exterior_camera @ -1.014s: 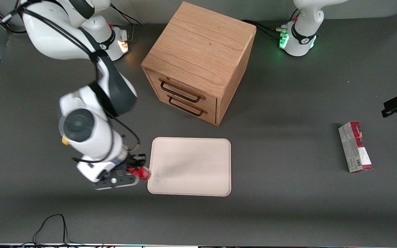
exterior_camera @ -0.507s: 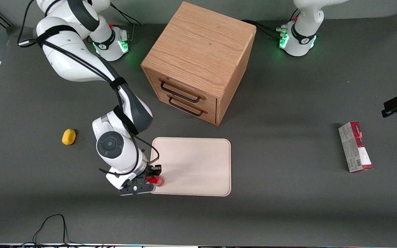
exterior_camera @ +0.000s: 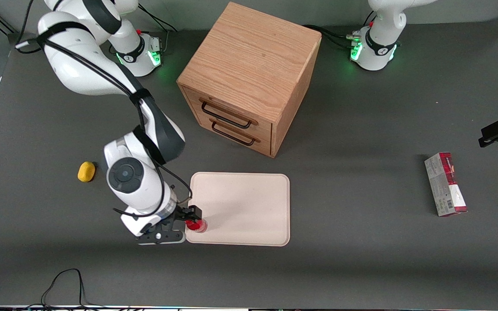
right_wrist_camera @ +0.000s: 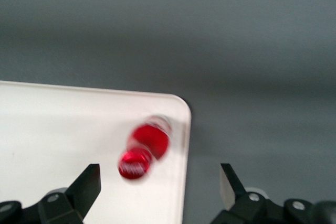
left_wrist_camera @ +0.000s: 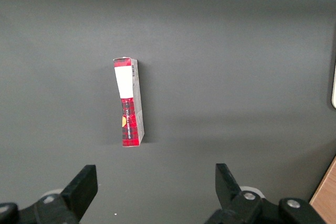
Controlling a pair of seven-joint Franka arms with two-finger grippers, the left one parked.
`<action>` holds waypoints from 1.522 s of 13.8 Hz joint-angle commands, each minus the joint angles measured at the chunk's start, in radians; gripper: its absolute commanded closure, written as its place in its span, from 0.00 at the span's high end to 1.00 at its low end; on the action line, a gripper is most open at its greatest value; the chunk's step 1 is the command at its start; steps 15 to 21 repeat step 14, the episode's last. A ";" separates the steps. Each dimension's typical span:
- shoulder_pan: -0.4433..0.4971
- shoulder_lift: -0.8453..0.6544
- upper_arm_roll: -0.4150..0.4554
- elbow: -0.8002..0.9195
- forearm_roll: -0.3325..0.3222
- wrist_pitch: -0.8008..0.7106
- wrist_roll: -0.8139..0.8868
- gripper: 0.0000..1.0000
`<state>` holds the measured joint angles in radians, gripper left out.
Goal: Place coke bottle on tray
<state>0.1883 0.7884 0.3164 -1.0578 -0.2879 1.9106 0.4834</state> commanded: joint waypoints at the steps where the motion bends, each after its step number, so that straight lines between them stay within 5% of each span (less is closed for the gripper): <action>1: -0.023 -0.211 -0.127 -0.170 0.160 -0.073 0.015 1.00; 3: -0.020 -0.398 -0.239 -0.388 0.277 -0.039 -0.063 1.00; 8: -0.017 -0.832 -0.359 -0.910 0.285 0.105 -0.172 1.00; 13: -0.020 -0.856 -0.424 -0.849 0.283 -0.036 -0.276 1.00; 21: -0.021 -0.845 -0.424 -0.828 0.283 -0.041 -0.278 1.00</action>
